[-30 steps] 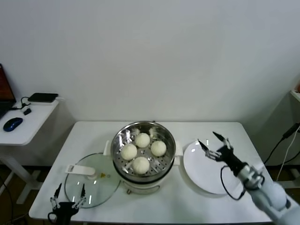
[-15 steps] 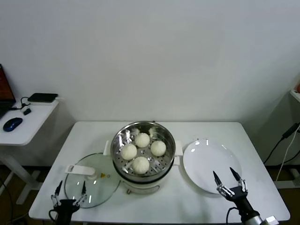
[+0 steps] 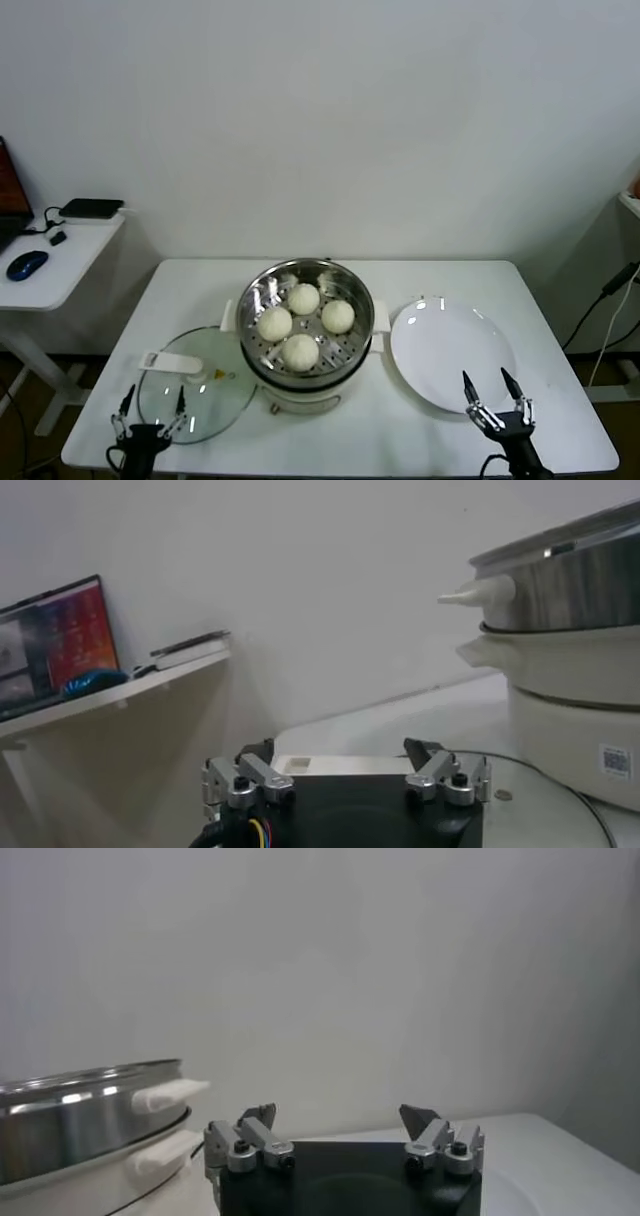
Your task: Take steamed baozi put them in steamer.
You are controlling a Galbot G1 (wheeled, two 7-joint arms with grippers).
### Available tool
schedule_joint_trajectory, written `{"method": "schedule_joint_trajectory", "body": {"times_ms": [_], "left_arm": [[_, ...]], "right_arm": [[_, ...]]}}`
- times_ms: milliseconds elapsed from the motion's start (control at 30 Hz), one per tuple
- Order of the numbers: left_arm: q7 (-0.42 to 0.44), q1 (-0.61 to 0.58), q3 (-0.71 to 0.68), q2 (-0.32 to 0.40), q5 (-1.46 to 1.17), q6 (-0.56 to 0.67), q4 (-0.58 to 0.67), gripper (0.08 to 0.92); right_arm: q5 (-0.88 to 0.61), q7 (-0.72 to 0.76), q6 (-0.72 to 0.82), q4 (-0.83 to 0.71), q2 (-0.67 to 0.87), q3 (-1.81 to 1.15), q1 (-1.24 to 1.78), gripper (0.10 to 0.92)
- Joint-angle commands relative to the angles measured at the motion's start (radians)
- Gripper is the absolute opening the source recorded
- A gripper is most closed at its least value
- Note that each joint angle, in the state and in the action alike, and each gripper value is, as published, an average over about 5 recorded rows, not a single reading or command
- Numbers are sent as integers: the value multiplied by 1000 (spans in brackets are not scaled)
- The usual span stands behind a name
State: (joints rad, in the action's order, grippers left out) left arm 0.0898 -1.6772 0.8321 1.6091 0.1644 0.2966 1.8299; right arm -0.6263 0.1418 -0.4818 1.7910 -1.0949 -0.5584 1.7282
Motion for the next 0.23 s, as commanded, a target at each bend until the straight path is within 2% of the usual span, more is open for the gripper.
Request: {"method": "schedule_joint_trajectory", "body": {"times_ms": [33,233], "left_arm": [[2,-1,2,49,0,-1,1,823],[1,-4,2,49,-1,1,-1,823]], "right_arm": [[16,-5,-5,13,-49,-18,19,823],[18,-6,-2,13,-49,-15,18,823]]}}
